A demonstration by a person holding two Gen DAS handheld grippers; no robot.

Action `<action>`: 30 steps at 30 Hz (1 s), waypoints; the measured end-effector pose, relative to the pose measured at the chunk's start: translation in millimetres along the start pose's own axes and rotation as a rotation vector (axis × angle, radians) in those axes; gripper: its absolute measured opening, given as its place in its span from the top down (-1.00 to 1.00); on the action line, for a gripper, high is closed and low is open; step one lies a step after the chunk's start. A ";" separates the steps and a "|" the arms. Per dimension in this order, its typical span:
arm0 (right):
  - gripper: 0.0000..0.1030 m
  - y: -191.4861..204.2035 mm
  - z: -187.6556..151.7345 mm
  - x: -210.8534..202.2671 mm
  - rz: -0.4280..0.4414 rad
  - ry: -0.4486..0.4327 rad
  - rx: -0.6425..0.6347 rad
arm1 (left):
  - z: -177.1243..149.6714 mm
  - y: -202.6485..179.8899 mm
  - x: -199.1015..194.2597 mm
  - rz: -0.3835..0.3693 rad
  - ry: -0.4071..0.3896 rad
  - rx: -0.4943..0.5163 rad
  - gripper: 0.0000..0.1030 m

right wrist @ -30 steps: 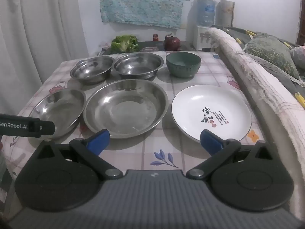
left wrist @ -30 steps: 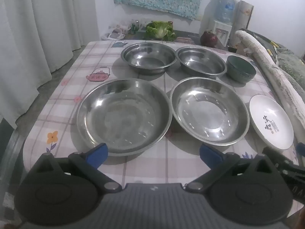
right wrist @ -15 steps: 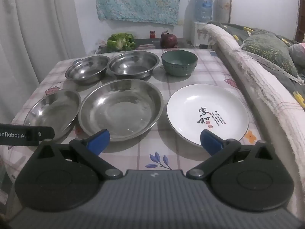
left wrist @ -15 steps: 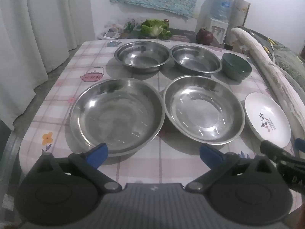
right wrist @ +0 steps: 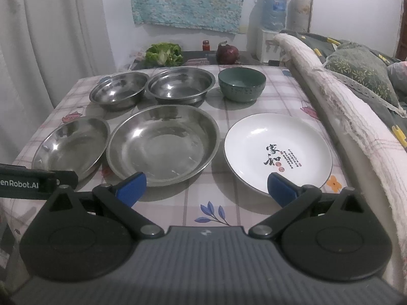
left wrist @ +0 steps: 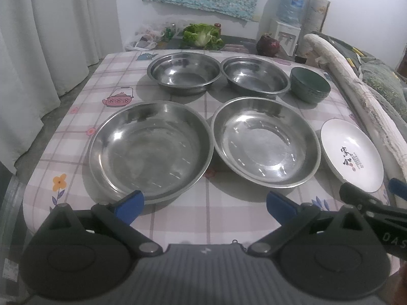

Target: Organize plates and bowls

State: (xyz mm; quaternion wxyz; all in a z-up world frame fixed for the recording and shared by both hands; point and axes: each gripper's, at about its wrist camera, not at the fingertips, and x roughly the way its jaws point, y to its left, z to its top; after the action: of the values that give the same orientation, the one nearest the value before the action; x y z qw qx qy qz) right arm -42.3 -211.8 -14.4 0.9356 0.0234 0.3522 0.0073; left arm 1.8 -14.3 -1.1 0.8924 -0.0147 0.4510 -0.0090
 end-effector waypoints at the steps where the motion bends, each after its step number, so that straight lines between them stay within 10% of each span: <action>1: -0.98 0.4 0.4 -0.3 -0.001 -0.001 -0.001 | 0.0 -0.2 -0.4 -0.002 -0.001 0.002 -1.00; 30: -0.98 -1.1 2.9 -4.4 -0.008 -0.005 -0.003 | 1.1 -4.7 -3.6 -0.027 0.001 0.024 -1.00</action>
State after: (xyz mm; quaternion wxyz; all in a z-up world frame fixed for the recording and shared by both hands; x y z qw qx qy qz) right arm -43.7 -213.2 -9.4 0.9366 0.0204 0.3499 0.0043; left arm 0.5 -18.9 2.6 0.8920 -0.0103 0.4511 -0.0265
